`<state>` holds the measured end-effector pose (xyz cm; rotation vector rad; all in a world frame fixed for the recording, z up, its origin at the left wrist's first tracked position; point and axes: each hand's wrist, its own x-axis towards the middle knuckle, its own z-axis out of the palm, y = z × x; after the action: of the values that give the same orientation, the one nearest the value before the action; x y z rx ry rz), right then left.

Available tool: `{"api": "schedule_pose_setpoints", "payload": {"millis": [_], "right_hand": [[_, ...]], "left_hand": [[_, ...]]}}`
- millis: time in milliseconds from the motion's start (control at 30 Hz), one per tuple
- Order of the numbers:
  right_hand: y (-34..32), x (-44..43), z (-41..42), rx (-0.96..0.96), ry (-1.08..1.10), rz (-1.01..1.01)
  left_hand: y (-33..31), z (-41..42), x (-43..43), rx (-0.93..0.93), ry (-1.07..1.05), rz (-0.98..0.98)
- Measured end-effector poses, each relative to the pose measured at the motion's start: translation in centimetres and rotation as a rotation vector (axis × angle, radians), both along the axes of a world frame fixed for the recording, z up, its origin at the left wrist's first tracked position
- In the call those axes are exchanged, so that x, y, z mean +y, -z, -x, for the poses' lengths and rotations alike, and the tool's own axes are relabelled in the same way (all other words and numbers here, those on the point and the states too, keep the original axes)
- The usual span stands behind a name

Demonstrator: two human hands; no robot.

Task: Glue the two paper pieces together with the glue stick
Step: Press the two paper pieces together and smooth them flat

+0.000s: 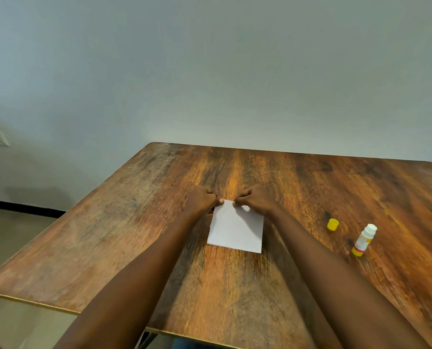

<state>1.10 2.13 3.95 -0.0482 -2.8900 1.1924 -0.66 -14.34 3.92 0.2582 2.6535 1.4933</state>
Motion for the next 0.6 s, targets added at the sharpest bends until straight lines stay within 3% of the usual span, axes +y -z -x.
{"api": "schedule_pose_setpoints", "payload": {"millis": [233,400,600], "right_hand": [[-0.12,0.27,-0.47,-0.012,0.026,0.032],[-0.24,-0.16,-0.8,-0.032,-0.027,0.042],[-0.56,-0.42,-0.95,-0.033,-0.061,0.063]], "left_hand": [[-0.1,-0.05,-0.03,-0.032,0.023,0.025],[-0.15,-0.29,0.56,0.019,0.127,0.107],[0.17,0.09,0.78,0.101,0.069,0.17]]}}
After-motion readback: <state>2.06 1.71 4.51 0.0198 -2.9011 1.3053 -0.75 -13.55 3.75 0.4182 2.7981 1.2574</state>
